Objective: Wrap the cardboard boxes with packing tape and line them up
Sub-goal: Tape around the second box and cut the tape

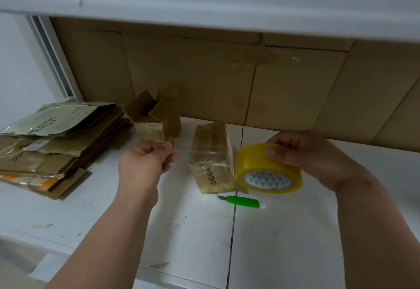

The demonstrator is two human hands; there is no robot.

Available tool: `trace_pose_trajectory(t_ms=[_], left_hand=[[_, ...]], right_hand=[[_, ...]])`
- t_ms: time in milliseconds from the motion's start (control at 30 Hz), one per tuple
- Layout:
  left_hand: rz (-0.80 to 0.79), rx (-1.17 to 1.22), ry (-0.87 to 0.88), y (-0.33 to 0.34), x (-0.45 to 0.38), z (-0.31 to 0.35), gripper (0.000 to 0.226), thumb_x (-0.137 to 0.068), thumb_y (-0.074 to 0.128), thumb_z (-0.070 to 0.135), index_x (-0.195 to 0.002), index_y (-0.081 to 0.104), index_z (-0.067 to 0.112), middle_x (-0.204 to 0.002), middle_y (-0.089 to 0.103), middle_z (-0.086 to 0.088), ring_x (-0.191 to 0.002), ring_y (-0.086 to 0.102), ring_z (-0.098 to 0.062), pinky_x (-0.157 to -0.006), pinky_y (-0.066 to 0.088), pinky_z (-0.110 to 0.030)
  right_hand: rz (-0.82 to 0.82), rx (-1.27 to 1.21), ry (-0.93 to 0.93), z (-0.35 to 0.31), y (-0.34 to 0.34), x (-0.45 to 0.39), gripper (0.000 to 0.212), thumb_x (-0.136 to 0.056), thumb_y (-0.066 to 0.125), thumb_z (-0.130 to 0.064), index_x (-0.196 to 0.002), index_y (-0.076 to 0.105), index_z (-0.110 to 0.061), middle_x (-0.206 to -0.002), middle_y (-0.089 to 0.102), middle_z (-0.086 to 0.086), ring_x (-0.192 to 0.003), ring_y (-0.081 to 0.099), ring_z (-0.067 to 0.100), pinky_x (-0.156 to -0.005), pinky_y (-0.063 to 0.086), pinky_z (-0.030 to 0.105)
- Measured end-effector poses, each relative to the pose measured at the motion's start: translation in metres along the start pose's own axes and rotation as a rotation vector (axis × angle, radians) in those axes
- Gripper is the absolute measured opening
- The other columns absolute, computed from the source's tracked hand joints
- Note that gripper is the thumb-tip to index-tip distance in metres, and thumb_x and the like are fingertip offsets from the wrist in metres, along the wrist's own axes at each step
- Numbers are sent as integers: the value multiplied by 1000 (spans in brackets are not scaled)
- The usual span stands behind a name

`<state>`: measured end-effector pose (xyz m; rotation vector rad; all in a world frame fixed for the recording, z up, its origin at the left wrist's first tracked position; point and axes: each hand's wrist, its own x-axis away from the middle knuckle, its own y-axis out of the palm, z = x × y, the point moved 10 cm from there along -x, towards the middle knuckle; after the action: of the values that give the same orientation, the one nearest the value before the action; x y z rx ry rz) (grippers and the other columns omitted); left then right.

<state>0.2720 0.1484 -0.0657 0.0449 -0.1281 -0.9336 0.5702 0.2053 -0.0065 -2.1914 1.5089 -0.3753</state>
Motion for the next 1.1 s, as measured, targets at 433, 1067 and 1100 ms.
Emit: trace_pose_trajectory(t_ms=[433, 1067, 1100], left_hand=[[95, 18, -153, -1, -14, -39, 5, -87, 69, 4, -86, 71, 7, -83, 71, -12, -78, 72, -24, -71, 56, -31], [-137, -85, -332, 31, -9, -90, 28, -87, 74, 21, -87, 70, -6, -75, 70, -21, -63, 63, -22, -61, 49, -30], [-171, -99, -341, 36, -6, -91, 32, -88, 73, 22, -89, 69, -9, -79, 71, -24, -65, 62, -23, -61, 48, -31]], right_hand=[[70, 223, 125, 2, -3, -40, 18, -86, 70, -41, -81, 74, -24, -90, 70, 0, -87, 65, 19, -84, 53, 41], [-43, 427, 234, 37, 27, -51, 17, -90, 67, -41, -89, 73, -25, -97, 68, -2, -91, 63, 15, -84, 53, 36], [-42, 431, 234, 39, 27, -49, 16, -90, 66, -40, -89, 73, -26, -97, 67, -3, -91, 62, 15, -83, 53, 36]])
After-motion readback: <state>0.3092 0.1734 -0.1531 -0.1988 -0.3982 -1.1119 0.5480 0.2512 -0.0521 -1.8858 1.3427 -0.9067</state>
